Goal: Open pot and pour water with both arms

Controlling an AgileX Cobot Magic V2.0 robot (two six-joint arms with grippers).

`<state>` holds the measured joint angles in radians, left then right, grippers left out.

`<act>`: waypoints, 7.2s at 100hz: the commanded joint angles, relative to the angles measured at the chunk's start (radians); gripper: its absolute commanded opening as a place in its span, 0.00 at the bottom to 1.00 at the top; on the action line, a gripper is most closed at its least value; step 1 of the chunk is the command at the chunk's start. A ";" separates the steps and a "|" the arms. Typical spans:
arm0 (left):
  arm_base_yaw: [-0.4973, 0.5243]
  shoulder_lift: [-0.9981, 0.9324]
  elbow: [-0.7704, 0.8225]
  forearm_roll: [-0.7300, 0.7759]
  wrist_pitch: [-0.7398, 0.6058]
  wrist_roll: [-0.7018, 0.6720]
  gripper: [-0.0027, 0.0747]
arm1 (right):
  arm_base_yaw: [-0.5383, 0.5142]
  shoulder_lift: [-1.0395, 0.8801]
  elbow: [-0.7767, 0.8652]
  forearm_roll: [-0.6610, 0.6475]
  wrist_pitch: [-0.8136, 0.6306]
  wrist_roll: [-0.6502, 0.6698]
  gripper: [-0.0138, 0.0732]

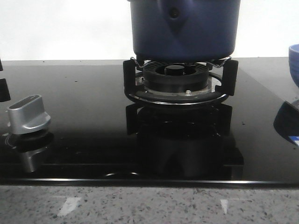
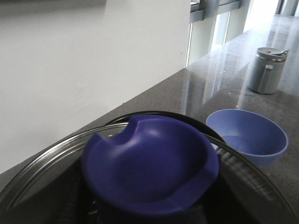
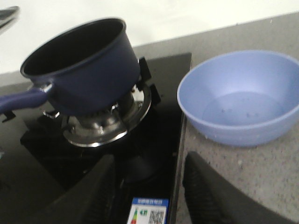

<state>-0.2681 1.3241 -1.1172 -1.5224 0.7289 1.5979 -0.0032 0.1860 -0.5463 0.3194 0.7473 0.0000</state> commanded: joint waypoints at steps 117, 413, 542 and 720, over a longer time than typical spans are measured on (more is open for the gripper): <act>0.041 -0.324 0.153 -0.096 -0.054 -0.009 0.38 | -0.291 0.973 -0.668 -0.276 0.355 0.320 0.51; 0.041 -0.324 0.153 -0.104 -0.028 -0.009 0.38 | 0.151 1.285 -1.340 -0.217 0.410 0.214 0.09; 0.041 -0.324 0.153 -0.141 -0.028 -0.009 0.38 | 0.557 1.370 -1.336 -1.171 0.308 0.348 0.09; 0.041 -0.324 0.153 -0.141 -0.028 -0.009 0.38 | 0.747 1.370 -1.336 -1.766 0.266 0.357 0.11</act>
<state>-0.2290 1.0217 -0.9304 -1.5822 0.6876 1.5975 0.7323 1.5983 -1.8494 -1.3226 1.0620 0.3502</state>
